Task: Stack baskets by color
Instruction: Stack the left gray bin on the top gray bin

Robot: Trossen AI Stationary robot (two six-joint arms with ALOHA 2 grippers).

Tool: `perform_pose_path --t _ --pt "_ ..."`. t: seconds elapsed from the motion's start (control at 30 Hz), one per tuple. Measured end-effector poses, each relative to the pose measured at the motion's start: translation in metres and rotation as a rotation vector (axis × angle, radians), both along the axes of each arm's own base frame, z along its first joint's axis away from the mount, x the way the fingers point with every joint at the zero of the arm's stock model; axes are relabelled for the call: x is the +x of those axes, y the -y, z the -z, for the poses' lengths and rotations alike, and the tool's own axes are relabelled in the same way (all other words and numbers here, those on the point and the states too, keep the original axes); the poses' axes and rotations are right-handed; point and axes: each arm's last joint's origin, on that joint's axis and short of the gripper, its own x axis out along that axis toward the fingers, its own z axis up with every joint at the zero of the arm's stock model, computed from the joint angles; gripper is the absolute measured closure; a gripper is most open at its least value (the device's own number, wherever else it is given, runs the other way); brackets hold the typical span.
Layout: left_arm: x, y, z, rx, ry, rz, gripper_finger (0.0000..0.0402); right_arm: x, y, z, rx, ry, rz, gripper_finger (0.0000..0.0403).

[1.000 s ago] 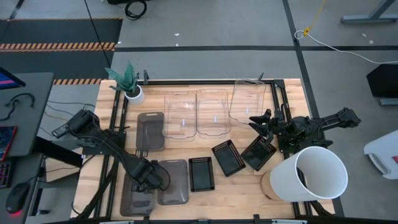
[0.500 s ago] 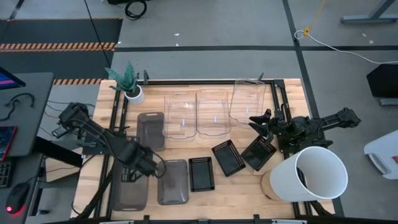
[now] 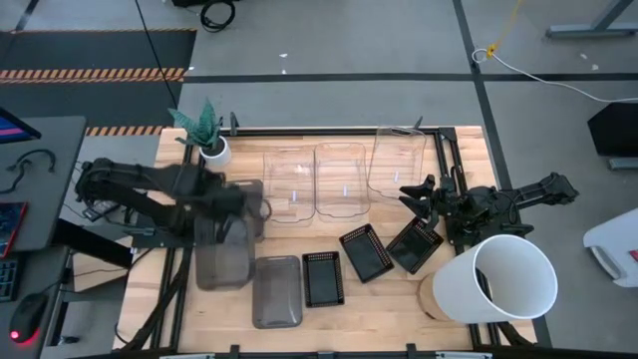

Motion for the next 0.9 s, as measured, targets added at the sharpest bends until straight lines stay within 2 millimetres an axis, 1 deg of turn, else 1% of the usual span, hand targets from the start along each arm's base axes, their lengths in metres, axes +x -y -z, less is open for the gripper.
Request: perform_pose_path --t 0.27,0.37,0.5,0.67,0.9 --pt "-0.002 -0.063 -0.011 0.134 -0.03 -0.015 0.0397 0.0 0.0 -0.001 0.002 0.01 0.0 0.0214" --pt "-0.003 -0.086 -0.009 0.169 -0.072 -0.046 0.0397 0.0 0.0 -0.001 0.002 0.01 -0.001 0.0214" --pt "-0.004 -0.112 -0.004 0.173 -0.088 -0.085 0.0397 0.0 0.0 -0.001 0.002 0.009 0.0 0.0214" --pt "0.002 -0.131 0.005 0.165 -0.12 -0.074 0.0397 0.0 0.0 -0.001 0.002 0.009 0.0 0.0214" --pt "0.02 -0.138 0.024 0.079 -0.175 -0.045 0.0397 0.0 0.0 -0.001 0.002 0.009 0.0 0.0214"
